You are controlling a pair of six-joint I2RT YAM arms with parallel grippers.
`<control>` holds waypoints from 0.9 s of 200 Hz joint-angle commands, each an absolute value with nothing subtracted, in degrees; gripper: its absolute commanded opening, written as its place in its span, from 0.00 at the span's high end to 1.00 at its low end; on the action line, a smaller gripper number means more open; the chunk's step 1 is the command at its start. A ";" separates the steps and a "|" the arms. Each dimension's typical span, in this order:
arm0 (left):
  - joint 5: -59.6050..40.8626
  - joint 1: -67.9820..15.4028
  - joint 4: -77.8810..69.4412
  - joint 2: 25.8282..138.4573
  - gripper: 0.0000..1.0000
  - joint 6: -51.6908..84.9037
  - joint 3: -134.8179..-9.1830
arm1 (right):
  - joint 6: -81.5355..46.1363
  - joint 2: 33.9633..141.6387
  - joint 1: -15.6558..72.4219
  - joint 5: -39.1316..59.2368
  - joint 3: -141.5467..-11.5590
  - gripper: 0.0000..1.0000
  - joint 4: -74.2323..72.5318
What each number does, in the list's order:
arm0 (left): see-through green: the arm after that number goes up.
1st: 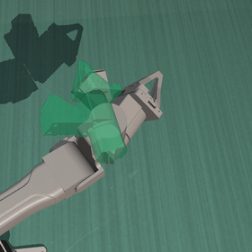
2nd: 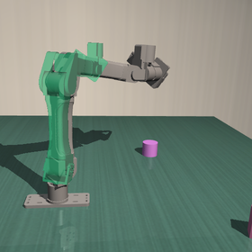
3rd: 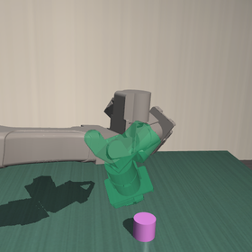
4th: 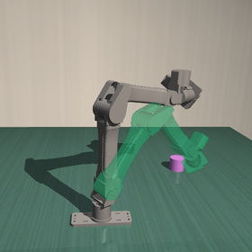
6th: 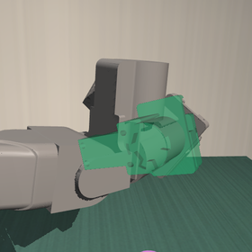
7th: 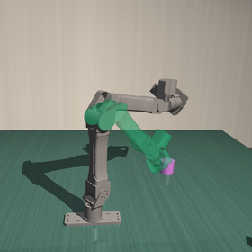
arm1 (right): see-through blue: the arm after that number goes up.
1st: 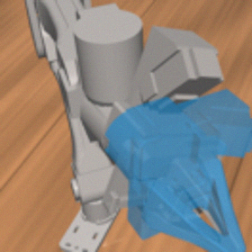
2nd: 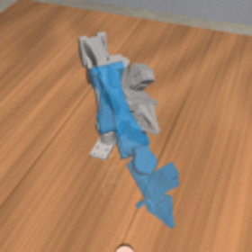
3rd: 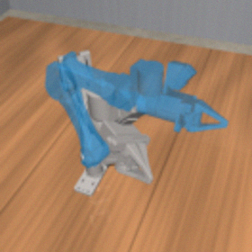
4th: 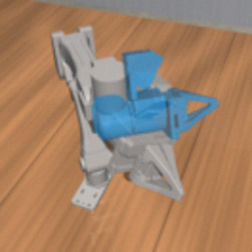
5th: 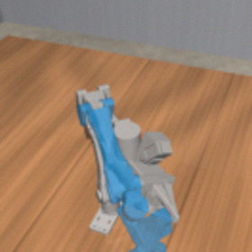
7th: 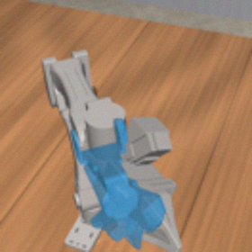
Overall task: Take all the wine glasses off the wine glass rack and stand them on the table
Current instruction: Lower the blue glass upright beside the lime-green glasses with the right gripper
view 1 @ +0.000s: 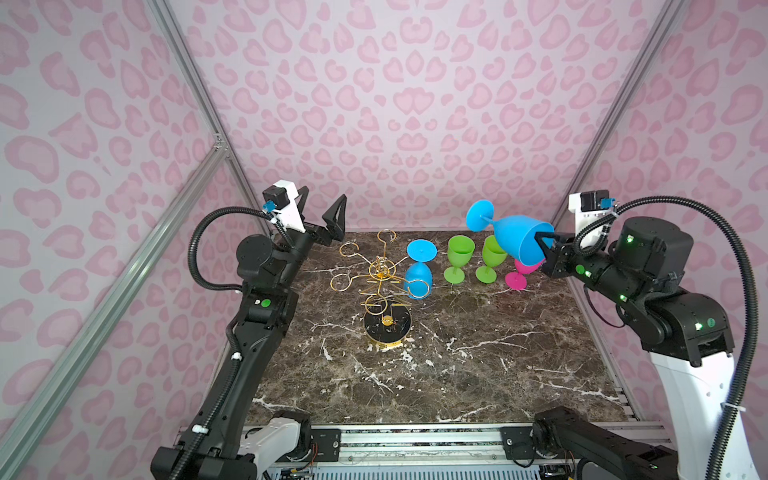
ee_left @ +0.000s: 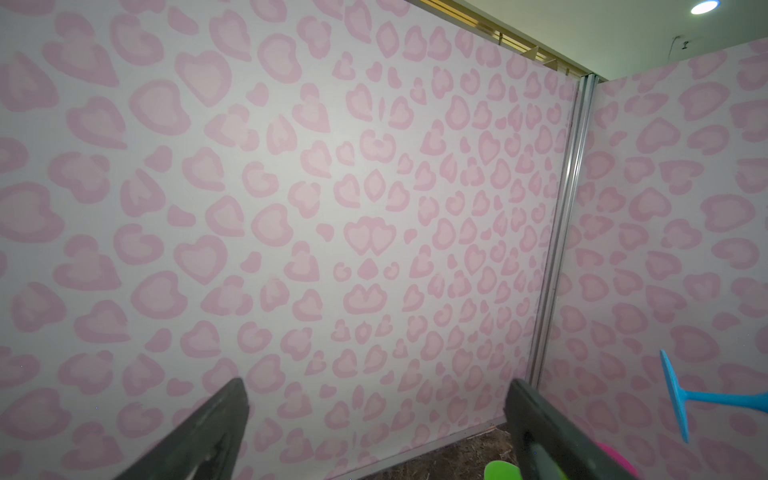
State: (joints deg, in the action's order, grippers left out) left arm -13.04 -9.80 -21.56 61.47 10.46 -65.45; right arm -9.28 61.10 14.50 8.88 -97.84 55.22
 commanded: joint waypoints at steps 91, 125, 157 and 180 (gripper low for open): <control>-4.00 -9.63 -17.10 43.04 0.01 9.85 -51.33 | -9.05 68.27 17.74 2.49 -81.01 1.00 65.24; -4.53 -9.67 -15.59 42.02 0.01 9.90 -51.33 | -8.46 75.30 17.80 2.02 -79.52 1.00 60.38; -4.85 -9.67 -14.29 41.14 0.01 10.20 -51.33 | -7.21 83.90 17.81 0.19 -82.92 1.00 59.15; -4.68 -9.61 -13.48 40.70 0.01 10.04 -51.50 | -6.18 91.08 17.59 -0.76 -88.74 1.00 60.88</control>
State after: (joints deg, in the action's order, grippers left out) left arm -4.73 -9.72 -13.96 41.12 10.02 -51.51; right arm -7.81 85.78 17.74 1.30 -84.58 61.23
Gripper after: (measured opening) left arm 0.992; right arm 0.048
